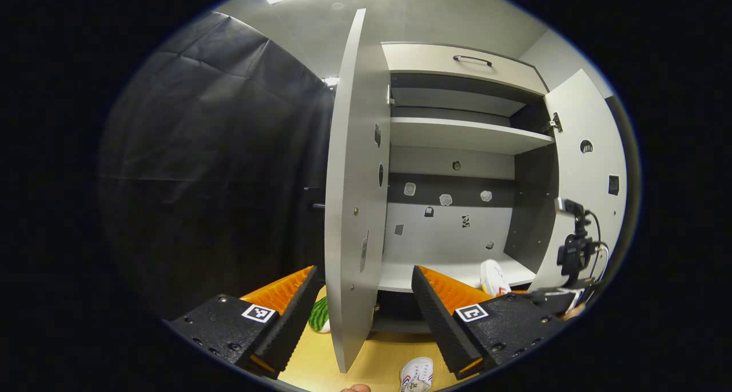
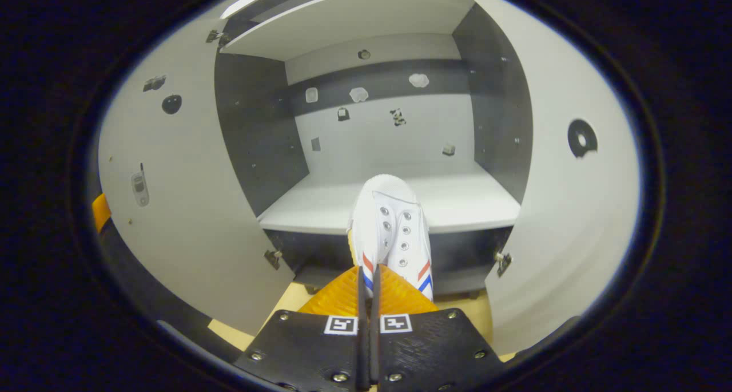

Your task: Grab one shoe with the right hand and put it into the shoe cabinet, grab the other shoe with the left hand and put it into the shoe cabinet; then close the right door with the right hand and the left door with the left hand.

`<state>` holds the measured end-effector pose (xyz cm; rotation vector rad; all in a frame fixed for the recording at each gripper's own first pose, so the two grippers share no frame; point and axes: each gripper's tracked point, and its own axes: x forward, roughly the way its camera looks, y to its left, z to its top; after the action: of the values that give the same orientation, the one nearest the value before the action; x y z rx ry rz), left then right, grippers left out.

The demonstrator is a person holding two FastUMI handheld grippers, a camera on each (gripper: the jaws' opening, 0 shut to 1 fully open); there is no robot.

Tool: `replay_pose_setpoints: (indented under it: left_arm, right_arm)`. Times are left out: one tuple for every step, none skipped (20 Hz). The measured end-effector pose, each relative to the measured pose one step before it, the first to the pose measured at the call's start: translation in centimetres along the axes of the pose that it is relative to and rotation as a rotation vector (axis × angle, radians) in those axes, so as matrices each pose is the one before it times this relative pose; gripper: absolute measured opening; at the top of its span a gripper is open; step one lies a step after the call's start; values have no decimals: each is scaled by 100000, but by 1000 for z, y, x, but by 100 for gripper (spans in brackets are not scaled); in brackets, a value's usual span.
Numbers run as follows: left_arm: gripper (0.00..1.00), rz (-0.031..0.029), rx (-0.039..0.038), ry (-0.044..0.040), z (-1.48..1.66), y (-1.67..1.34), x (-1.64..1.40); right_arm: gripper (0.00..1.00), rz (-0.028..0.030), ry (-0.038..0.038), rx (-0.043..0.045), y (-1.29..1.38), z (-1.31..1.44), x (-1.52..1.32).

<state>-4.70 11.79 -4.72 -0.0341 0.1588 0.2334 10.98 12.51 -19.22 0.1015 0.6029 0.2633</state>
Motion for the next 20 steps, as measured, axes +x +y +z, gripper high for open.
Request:
replay_pose_setpoints:
  left_arm:
    - [99, 157, 376, 177, -70, 79, -30]
    - [98, 158, 570, 125, -38, 47, -102]
    - [99, 59, 369, -13, 86, 17, -42]
    - [99, 45, 0, -304, 33, 54, -70]
    - [99, 271, -129, 106, -14, 48, -43]
    - [98, 443, -2, 397, -157, 77, -90]
    - [98, 729, 193, 486, -133, 166, -78]
    - [97, 788, 352, 558, -175, 192, -2]
    - [97, 814, 454, 872, -239, 274, -132]
    - [98, 875, 277, 781, -267, 218, -161]
    - [97, 788, 108, 729, -205, 231, -102]
    - [99, 794, 27, 734, -269, 239, -133]
    - [99, 814, 180, 735, -216, 205, -112]
    - [99, 852, 456, 642, -248, 243, -131]
    - [99, 938, 635, 381, -81, 256, -131]
    - [97, 867, 489, 280, -91, 239, -89]
    - [99, 615, 74, 306, -5, 143, -79]
    - [97, 330, -338, 252, -110, 100, -42]
    - [99, 109, -525, 217, -50, -21, -132]
    - [99, 122, -498, 340, -180, 31, -113]
  right_arm:
    - [0, -959, -2427, 151, -366, 1586, 994]
    - [0, -1036, -1713, 70, -452, 1040, -1865]
    - [0, -1342, -1566, -99, -544, 1333, 414]
    - [0, -1723, -728, -644, -687, 1363, 1335]
    - [0, -1897, 993, -985, -702, 829, 997]
    - [0, -1729, -202, -48, -502, 496, 1265]
    - [0, -1467, -260, -36, -426, 699, 1559]
    - [0, -1302, 99, -320, -178, 571, 1533]
    - [0, -1376, -36, -851, -412, 427, 1532]
    - [0, -1415, 547, -1899, -502, 261, 1491]
    - [0, -1013, 841, -1443, -277, 96, 1085]
    - [0, -389, 846, -78, -87, 10, 1005]
    - [0, -702, 1329, 918, -221, -91, 1191]
    - [0, -214, 959, 784, -99, -230, 453]
    - [0, -233, 1258, 660, -104, -220, 522]
    - [0, -189, 662, 10, -27, -287, 502]
    - [0, -68, 1022, 5, -16, -219, 351]
    - [0, 32, 844, 228, 100, -258, 352]
    - [0, 856, 1832, 760, 159, -404, 359]
    - [0, 1278, 2168, 1108, 335, -530, 466]
